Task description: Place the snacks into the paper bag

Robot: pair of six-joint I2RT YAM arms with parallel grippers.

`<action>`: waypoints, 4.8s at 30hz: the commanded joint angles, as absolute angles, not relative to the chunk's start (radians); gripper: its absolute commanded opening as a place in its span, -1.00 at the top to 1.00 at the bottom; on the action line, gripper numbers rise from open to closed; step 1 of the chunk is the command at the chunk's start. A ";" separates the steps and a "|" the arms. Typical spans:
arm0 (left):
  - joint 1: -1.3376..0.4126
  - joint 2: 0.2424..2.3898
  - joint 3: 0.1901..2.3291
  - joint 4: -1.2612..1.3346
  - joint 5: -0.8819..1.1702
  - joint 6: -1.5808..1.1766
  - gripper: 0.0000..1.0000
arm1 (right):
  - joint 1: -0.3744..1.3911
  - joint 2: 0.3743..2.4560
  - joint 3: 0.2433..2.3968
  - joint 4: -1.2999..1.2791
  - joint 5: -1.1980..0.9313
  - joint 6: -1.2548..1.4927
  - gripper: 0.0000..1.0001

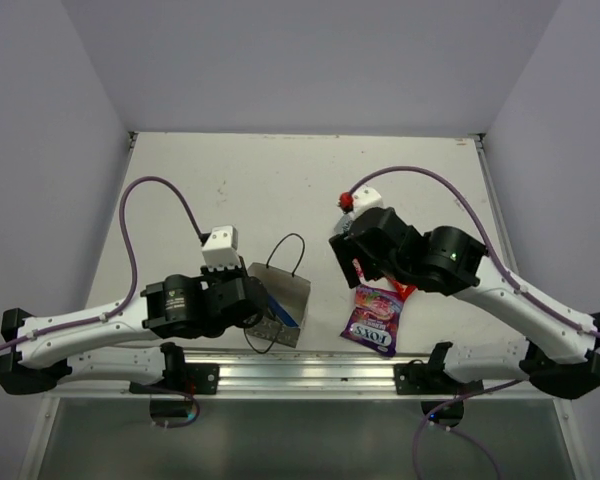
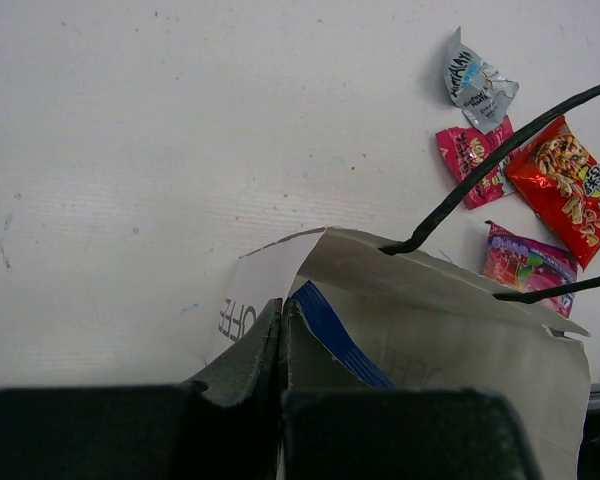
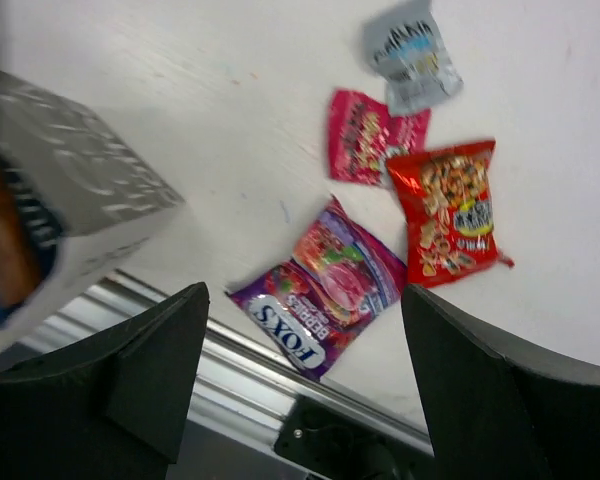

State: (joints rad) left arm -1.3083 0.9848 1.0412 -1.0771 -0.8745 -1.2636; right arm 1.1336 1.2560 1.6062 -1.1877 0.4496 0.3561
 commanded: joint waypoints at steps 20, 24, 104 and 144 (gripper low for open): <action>-1.305 0.933 1.025 -1.023 -0.891 -1.250 1.00 | 0.790 1.325 0.769 -0.597 0.161 0.499 -0.69; -1.305 0.931 1.020 -1.023 -0.891 -1.252 1.00 | 0.784 1.440 0.749 -0.601 0.150 0.494 -0.65; -1.307 0.899 1.022 -1.094 -0.888 -1.322 1.00 | 0.896 1.631 1.703 -0.626 -0.267 0.449 1.00; -1.321 0.881 1.011 -1.124 -0.897 -1.359 1.00 | 0.946 1.525 1.509 -0.630 -0.038 0.357 1.00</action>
